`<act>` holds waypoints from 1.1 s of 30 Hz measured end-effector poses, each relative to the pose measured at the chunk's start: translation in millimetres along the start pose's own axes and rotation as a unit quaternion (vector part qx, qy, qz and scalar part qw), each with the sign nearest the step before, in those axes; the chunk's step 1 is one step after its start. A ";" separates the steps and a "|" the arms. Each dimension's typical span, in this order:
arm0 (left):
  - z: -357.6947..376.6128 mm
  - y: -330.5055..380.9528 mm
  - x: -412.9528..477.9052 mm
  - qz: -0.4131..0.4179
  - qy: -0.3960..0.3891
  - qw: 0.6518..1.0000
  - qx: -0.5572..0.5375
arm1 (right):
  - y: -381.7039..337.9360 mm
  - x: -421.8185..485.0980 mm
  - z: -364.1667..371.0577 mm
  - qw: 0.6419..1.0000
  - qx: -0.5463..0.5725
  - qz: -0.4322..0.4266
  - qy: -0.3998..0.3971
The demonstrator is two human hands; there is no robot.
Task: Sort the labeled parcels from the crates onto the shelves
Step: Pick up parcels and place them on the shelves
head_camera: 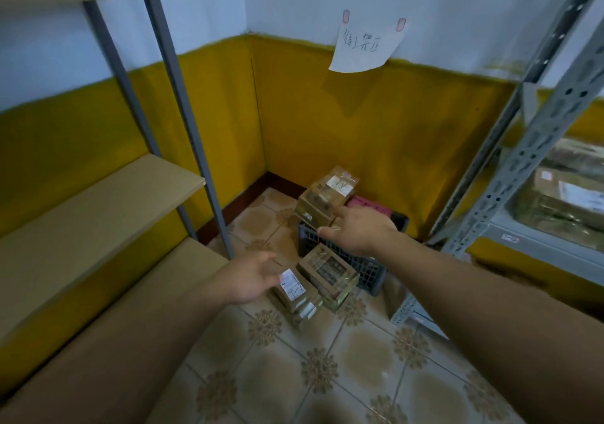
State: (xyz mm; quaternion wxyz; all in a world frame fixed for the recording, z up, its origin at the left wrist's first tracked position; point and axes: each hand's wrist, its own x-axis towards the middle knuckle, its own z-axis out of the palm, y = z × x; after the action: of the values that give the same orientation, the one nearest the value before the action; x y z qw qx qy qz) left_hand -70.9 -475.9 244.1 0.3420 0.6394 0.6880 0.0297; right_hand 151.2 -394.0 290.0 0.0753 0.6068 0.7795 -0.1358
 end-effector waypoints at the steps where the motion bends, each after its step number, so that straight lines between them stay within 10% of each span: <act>1: 1.1 -5.8 9.8 -0.011 -0.010 1.000 -0.002 | 1.7 10.9 3.2 1.000 0.003 -0.001 -0.007; 20: 1.8 -154.7 239.4 -0.117 -0.173 0.978 -0.016 | -32.1 231.2 101.2 0.967 0.161 0.096 -0.170; 33: 224.4 -238.7 416.8 -0.335 -0.167 0.895 -0.241 | 15.3 426.1 365.5 0.933 0.137 0.038 -0.331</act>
State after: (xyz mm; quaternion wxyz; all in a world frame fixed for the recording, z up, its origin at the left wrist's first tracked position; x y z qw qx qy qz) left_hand -140.4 -232.7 -221.8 0.5851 0.2640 0.7662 -0.0286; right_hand 41.2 -106.9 -180.0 0.2502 0.5612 0.6607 -0.4311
